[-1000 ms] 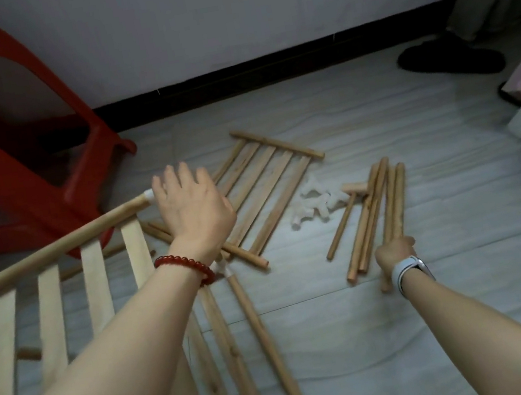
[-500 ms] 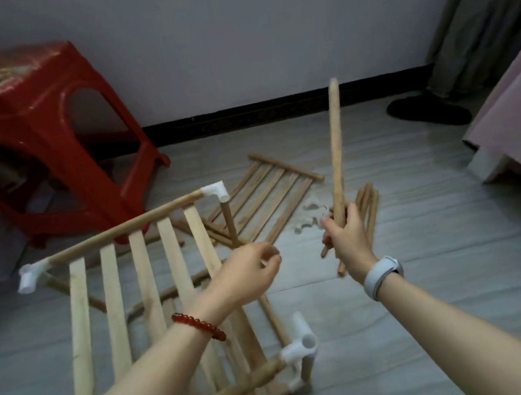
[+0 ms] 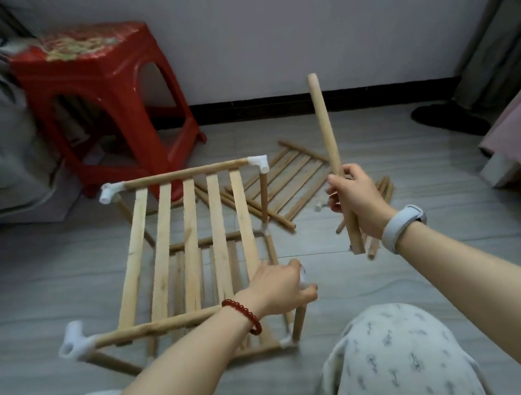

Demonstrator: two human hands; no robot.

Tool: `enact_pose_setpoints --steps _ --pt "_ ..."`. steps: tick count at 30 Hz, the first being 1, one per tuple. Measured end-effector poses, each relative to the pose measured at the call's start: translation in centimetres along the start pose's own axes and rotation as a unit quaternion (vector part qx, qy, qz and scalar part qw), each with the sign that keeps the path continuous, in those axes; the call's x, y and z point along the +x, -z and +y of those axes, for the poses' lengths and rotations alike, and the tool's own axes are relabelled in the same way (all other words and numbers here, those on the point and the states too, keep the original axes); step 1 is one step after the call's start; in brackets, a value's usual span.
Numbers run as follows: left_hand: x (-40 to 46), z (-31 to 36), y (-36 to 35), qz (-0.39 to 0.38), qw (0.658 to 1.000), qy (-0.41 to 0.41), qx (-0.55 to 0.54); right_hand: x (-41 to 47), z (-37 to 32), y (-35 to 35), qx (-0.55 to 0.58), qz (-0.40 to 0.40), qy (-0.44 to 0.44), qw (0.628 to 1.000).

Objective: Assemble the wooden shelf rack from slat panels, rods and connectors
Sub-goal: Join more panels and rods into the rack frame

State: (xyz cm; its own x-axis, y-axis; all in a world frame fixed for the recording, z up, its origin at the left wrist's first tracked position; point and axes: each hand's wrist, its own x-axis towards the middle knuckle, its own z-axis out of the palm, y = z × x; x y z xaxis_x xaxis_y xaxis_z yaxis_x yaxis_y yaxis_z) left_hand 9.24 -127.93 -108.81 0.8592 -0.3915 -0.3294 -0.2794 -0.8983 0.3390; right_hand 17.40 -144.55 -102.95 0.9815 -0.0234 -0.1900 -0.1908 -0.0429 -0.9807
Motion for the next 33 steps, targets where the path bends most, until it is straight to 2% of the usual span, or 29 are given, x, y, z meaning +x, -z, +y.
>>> enact_pose_setpoints --steps 3,6,9,13,15,16,20,23,25,30,32,33 --pt "-2.3 -3.1 1.6 -0.079 0.997 0.006 0.015 0.6 -1.9 -2.7 0.033 -0.015 -0.044 0.998" --pt "-5.2 -6.2 2.5 -0.064 0.994 0.065 0.063 0.8 -3.1 -7.7 0.095 -0.026 -0.071 0.993" --pt "-8.3 -8.0 1.6 0.018 0.980 0.168 0.105 -0.2 -2.2 -12.8 0.153 -0.040 -0.096 0.983" --pt "-10.9 -9.3 -1.4 0.214 0.940 0.262 0.041 -2.6 1.8 -17.3 0.206 -0.016 -0.123 0.971" --pt "-11.1 -9.7 -1.8 0.262 0.918 0.297 0.019 -2.9 2.9 -18.6 0.226 -0.007 -0.132 0.965" --pt "-11.2 -9.9 -1.9 0.263 0.911 0.316 0.015 -3.0 3.3 -19.1 0.237 -0.005 -0.144 0.961" --pt "-10.9 -9.7 -1.9 0.246 0.893 0.377 0.027 -4.0 4.1 -20.7 0.278 -0.012 -0.180 0.944" --pt "-10.8 -9.4 -1.8 0.222 0.897 0.380 0.040 -4.6 4.4 -21.3 0.303 -0.026 -0.212 0.929" --pt "-10.7 -9.4 -1.0 0.170 0.911 0.373 0.037 -4.5 4.5 -21.3 0.290 -0.030 -0.228 0.929" --pt "-10.7 -11.3 2.7 -0.059 0.945 0.323 0.012 -4.0 4.3 -21.2 0.213 -0.072 -0.288 0.931" --pt "-10.8 -12.2 3.3 -0.093 0.951 0.293 0.018 -3.8 4.0 -21.4 0.157 -0.091 -0.291 0.939" --pt "-10.8 -12.5 3.3 -0.087 0.956 0.280 0.026 -3.6 3.8 -21.5 0.130 -0.102 -0.288 0.943"
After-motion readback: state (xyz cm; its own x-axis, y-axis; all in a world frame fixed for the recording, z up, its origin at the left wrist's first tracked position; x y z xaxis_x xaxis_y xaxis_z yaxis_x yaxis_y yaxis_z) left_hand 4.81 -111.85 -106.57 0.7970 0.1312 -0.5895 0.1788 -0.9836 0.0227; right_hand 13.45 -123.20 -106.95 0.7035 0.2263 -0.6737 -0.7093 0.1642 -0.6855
